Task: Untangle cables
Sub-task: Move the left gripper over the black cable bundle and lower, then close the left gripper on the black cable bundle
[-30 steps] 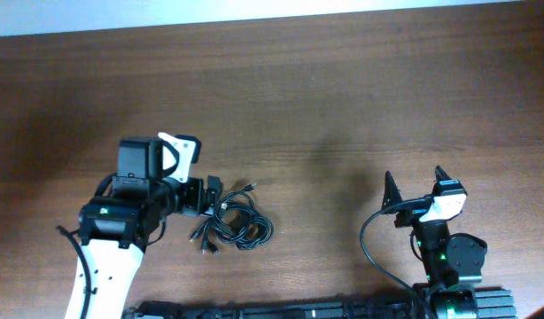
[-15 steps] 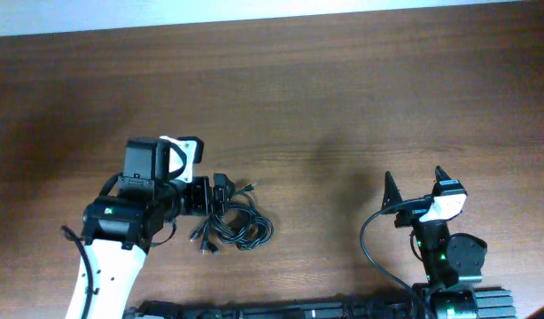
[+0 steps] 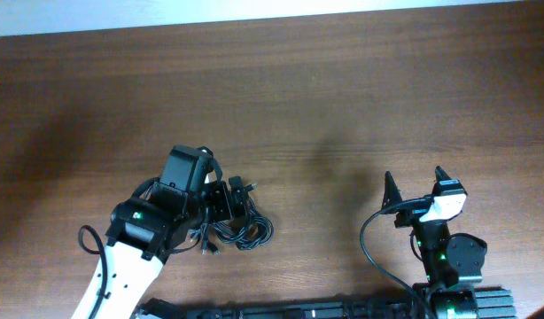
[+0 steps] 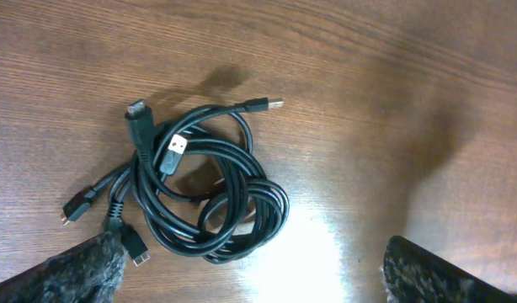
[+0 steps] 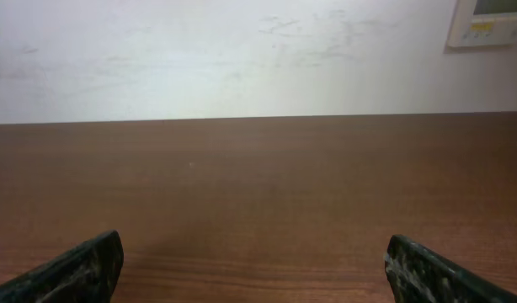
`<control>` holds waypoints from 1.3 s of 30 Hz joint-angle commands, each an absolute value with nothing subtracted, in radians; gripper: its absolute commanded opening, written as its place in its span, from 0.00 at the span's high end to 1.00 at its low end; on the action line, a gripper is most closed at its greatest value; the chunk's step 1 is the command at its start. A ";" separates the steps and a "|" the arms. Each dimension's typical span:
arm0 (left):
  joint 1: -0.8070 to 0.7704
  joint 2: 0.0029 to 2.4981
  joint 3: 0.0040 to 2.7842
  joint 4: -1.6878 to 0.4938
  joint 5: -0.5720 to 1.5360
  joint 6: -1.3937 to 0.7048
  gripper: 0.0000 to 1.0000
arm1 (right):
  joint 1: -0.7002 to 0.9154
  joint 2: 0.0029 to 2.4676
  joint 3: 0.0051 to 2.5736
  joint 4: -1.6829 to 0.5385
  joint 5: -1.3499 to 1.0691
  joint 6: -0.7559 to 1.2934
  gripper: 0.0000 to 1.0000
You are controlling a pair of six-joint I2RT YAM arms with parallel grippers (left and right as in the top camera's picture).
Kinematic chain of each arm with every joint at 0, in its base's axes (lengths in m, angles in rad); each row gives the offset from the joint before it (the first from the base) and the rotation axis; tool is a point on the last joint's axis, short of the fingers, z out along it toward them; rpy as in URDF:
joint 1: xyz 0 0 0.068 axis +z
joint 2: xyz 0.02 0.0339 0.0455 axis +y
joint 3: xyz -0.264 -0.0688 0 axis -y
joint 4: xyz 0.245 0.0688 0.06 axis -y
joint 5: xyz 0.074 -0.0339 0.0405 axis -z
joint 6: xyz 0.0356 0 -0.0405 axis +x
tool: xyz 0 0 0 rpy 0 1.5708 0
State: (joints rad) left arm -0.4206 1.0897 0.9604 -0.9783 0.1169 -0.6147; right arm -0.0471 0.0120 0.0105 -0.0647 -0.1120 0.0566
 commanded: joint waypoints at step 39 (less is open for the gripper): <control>-0.469 1.578 0.911 -0.997 0.022 -1.077 0.01 | -0.053 0.006 0.006 -0.072 -0.100 0.064 0.01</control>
State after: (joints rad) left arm -0.4656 1.5368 0.9195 -1.0027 0.0395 -1.0599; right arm -0.0471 0.0120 0.0105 -0.0647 -0.1123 0.0566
